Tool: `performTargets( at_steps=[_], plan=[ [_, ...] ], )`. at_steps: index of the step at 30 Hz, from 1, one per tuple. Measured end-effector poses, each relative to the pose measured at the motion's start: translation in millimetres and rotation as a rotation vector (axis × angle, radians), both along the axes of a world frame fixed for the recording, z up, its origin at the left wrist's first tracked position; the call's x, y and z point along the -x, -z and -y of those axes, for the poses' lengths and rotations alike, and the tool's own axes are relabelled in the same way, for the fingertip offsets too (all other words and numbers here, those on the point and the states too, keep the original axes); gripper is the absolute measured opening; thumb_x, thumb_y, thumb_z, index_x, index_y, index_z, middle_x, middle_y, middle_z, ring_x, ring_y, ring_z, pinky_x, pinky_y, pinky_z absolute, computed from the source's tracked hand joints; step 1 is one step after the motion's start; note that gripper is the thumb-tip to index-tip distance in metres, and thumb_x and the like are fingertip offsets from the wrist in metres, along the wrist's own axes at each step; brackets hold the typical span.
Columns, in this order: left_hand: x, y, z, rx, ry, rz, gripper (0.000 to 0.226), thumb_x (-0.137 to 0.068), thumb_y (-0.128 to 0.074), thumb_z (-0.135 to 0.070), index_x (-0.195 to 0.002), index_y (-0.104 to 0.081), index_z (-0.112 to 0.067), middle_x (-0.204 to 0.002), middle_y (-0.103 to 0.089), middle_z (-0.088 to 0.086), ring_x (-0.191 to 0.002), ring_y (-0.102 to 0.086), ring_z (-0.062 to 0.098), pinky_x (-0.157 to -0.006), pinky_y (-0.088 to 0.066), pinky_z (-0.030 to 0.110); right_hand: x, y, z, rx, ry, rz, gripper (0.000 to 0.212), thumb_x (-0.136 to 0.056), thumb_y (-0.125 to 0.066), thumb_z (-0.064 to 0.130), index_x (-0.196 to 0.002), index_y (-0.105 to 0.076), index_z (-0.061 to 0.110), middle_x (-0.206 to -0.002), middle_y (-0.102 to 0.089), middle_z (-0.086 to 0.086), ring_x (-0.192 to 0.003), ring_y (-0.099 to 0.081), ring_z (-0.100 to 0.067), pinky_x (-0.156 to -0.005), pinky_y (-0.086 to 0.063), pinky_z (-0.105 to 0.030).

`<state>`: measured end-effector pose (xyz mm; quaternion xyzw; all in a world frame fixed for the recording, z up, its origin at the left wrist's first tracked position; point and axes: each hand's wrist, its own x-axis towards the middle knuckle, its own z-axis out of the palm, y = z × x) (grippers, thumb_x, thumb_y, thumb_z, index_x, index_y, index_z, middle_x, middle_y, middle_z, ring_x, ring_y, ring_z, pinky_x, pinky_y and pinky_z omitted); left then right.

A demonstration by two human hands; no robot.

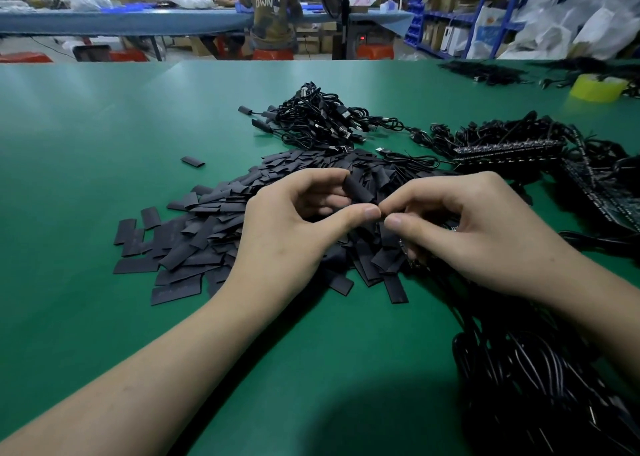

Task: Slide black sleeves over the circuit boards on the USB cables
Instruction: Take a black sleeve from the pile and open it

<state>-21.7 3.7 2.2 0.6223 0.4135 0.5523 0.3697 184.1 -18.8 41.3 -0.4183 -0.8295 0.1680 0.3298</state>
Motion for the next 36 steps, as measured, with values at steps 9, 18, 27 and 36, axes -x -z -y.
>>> performTargets(
  at_steps=[9,18,27,36],
  plan=[
    [7,0,-8,0.062,0.01,0.178,0.012,-0.084,-0.084,-0.014,-0.094,-0.077,-0.016,-0.086,-0.078,0.003,-0.076,-0.07,0.009,-0.073,-0.054,0.019,-12,-9,-5,-0.017,0.083,0.264,0.03,-0.079,-0.065,0.061,-0.094,-0.074,0.037,-0.078,-0.07,0.015,-0.074,-0.064,-0.005,-0.068,-0.052,-0.035],
    [13,-8,-10,0.107,0.031,0.428,0.005,-0.09,-0.074,-0.008,-0.094,-0.077,-0.008,-0.078,-0.076,0.002,-0.073,-0.071,0.01,-0.072,-0.058,0.02,-41,-21,-11,0.094,0.095,0.433,0.035,-0.081,-0.052,0.063,-0.089,-0.075,0.038,-0.096,-0.067,0.025,-0.102,-0.06,0.003,-0.086,-0.045,-0.016],
    [16,-7,-9,-0.072,-0.138,0.053,0.018,-0.094,-0.074,-0.017,-0.112,-0.075,-0.022,-0.093,-0.075,-0.008,-0.085,-0.069,0.008,-0.077,-0.053,0.014,-27,-83,-72,0.083,0.215,0.315,0.013,-0.1,-0.056,0.034,-0.088,-0.06,0.033,-0.081,-0.076,0.016,-0.069,-0.071,-0.006,-0.062,-0.055,-0.033],
    [8,1,-2,-0.321,-0.054,-0.423,0.02,-0.099,-0.061,-0.04,-0.11,-0.071,-0.028,-0.097,-0.065,-0.017,-0.093,-0.06,0.001,-0.083,-0.051,0.025,104,-114,-239,-0.163,0.302,0.549,0.012,-0.103,-0.053,0.026,-0.097,-0.057,0.016,-0.107,-0.068,-0.013,-0.09,-0.059,-0.029,-0.076,-0.044,-0.038]
  ],
)
